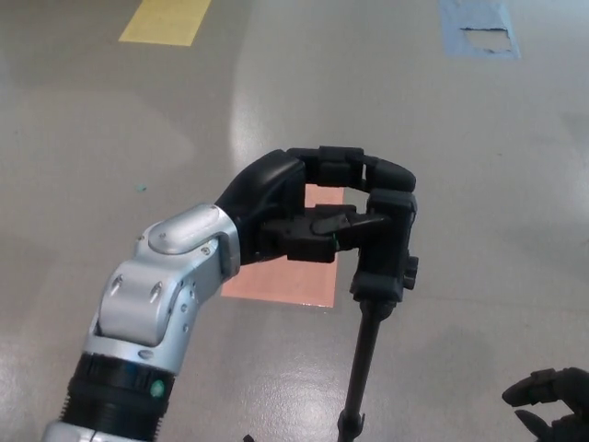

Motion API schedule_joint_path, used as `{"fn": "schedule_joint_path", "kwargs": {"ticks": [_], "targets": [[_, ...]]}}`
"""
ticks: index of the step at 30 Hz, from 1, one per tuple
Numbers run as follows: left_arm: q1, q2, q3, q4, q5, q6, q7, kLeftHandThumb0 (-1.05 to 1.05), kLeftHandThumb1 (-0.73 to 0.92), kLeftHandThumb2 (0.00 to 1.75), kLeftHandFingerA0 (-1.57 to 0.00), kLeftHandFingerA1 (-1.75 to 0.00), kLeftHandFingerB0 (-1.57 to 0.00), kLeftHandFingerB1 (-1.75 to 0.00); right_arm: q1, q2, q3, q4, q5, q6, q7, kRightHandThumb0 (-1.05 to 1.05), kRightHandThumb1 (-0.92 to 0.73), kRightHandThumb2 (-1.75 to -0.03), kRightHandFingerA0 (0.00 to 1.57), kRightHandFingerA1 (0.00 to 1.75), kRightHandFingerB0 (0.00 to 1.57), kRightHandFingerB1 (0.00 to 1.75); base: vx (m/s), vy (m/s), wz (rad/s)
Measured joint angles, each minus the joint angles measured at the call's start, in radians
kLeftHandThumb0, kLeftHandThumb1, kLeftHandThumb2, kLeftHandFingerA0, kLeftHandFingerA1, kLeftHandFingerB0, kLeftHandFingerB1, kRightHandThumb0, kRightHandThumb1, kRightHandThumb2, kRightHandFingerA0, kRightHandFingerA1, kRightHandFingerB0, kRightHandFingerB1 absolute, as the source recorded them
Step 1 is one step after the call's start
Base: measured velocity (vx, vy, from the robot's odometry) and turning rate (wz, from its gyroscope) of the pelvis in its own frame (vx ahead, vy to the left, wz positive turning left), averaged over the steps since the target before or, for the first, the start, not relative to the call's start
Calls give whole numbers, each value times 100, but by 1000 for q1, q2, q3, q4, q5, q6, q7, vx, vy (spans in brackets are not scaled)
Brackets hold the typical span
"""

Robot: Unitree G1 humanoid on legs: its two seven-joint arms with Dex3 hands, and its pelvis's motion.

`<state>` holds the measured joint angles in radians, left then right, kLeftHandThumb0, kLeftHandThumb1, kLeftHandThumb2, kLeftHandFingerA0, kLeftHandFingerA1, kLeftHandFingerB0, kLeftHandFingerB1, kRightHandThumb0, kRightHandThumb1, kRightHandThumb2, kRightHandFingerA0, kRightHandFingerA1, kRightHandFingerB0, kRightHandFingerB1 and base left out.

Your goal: The robot uses its left hand to grab the top of a phone stand kept on the floor and rotates it anti-clockwise

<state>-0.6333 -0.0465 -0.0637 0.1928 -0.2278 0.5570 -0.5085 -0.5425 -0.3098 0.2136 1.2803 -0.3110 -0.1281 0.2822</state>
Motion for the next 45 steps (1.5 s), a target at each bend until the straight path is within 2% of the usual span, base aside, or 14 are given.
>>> {"fn": "schedule_joint_path", "kwargs": {"ticks": [2,3,4,17,18,19,29,31,32,38,40,43,44,45], "targets": [[-10,-4,14,20,-16,25,0,-17,72,61,-99,-103,-84,-54,-7,0,2,0,0,1,2,-53,-83,-65,64,46,36,32,0,0,0],[-14,-6,18,26,-21,35,0,-17,72,61,-99,-103,-84,-54,-10,0,2,0,0,1,3,-53,-83,-65,64,46,36,32,0,0,0],[-18,-7,21,31,-24,41,0,-17,71,61,-100,-104,-83,-54,-11,0,3,0,0,1,4,-57,-69,-96,57,59,30,47,0,0,0],[-73,-28,77,129,-83,161,1,-17,72,61,-96,-112,-84,-54,-23,0,17,0,-2,3,18,-57,-69,-95,56,59,29,46,0,0,0],[-78,-29,82,139,-91,173,2,-17,72,61,-94,-113,-84,-54,-24,0,17,0,-2,3,20,-53,-83,-66,64,46,35,32,0,0,0],[-80,-29,84,141,-93,179,2,-17,71,61,-95,-113,-84,-54,-25,0,18,1,-2,3,20,-57,-70,-95,56,59,30,46,0,0,0],[-102,-30,98,182,-130,258,6,-16,71,61,-95,-112,-85,-54,-40,-3,34,1,-9,6,34,-57,-70,-96,57,59,29,47,0,0,0],[-103,-30,100,184,-137,270,9,-17,71,61,-96,-111,-85,-54,-42,-4,37,1,-10,7,35,-52,-83,-66,63,46,35,32,0,0,0],[-103,-30,100,184,-137,271,9,-17,71,61,-97,-111,-84,-54,-42,-4,38,1,-10,7,35,-58,-69,-96,55,59,29,46,0,0,0],[-105,-30,100,190,-162,310,15,-18,72,61,-97,-111,-85,-55,-47,-9,45,1,-16,14,43,-57,-70,-96,55,59,29,46,0,0,0],[-104,-30,97,194,-172,322,16,-20,73,61,-98,-104,-85,-56,-47,-11,46,1,-18,17,47,-53,-83,-65,63,46,35,32,0,0,0],[-97,-29,88,182,-185,333,17,-27,72,61,-92,-84,-69,-46,-48,-14,47,0,-21,19,51,-54,-83,-66,63,45,35,32,0,0,0],[-96,-29,86,179,-185,333,17,-55,52,73,-22,-44,-12,-35,-48,-14,48,0,-21,19,52,-56,-70,-96,54,59,28,46,0,0,0],[-92,-28,77,170,-187,334,17,-55,52,73,-22,-44,-12,-35,-48,-16,50,0,-23,19,52,-56,-70,-96,54,59,28,46,0,0,0]]}}
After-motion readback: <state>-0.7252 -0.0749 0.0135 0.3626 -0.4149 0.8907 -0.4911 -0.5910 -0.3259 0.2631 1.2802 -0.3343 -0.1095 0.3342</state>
